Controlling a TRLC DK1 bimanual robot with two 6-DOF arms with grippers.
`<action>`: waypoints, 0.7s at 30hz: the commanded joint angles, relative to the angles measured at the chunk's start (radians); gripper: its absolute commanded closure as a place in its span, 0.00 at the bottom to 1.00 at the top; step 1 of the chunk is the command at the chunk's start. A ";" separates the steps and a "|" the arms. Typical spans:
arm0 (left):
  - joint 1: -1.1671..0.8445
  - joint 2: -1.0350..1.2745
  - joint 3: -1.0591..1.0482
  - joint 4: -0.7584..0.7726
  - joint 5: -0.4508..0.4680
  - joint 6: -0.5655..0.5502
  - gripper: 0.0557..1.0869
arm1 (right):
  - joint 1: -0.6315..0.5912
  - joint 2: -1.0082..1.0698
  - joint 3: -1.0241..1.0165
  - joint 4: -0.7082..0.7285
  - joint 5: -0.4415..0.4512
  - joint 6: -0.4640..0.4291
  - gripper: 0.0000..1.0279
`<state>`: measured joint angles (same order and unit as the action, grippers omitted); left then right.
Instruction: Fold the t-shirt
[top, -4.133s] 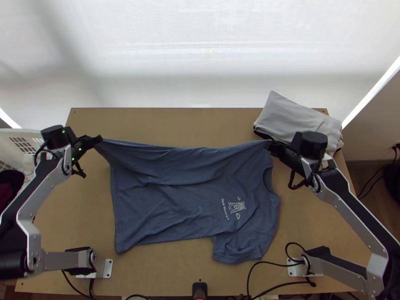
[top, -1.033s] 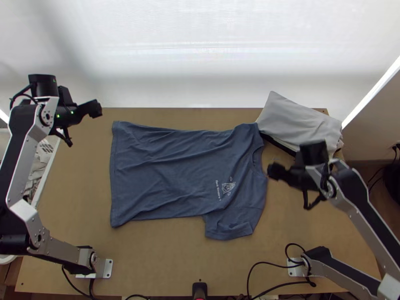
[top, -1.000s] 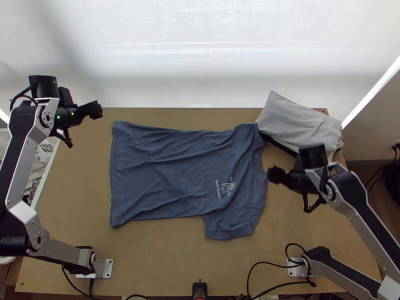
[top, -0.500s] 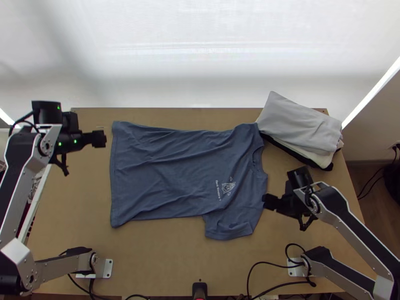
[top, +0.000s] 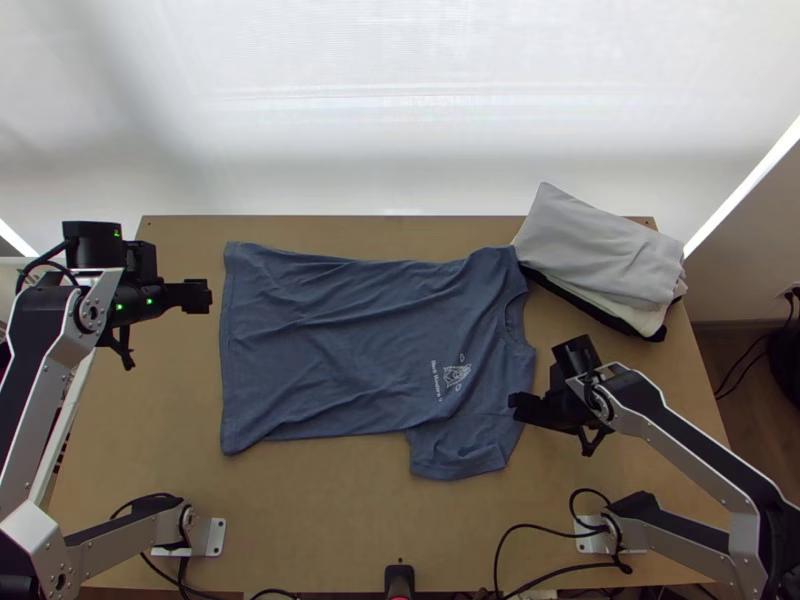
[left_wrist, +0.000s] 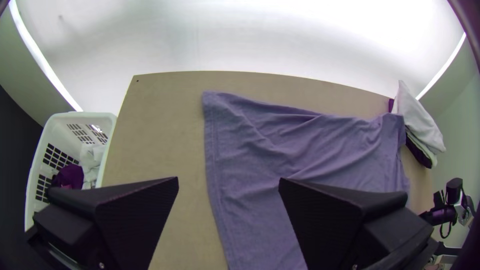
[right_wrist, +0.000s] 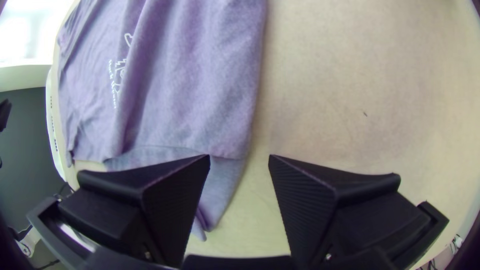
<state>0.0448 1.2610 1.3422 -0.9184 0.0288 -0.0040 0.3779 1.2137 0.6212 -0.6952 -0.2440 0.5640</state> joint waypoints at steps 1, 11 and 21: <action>-0.002 -0.023 -0.020 0.000 -0.018 0.022 0.05 | 0.001 0.021 -0.017 0.002 -0.003 -0.023 0.37; 0.012 -0.055 -0.107 -0.068 -0.047 0.231 0.05 | 0.058 0.070 -0.021 0.076 -0.005 -0.010 0.70; 0.098 -0.143 -0.302 -0.229 -0.018 0.618 0.05 | 0.072 0.052 0.003 0.083 -0.005 -0.003 0.97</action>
<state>0.1314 1.1347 1.0782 -1.0908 -0.0029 0.5007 0.4450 1.2694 0.6216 -0.6136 -0.2443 0.5491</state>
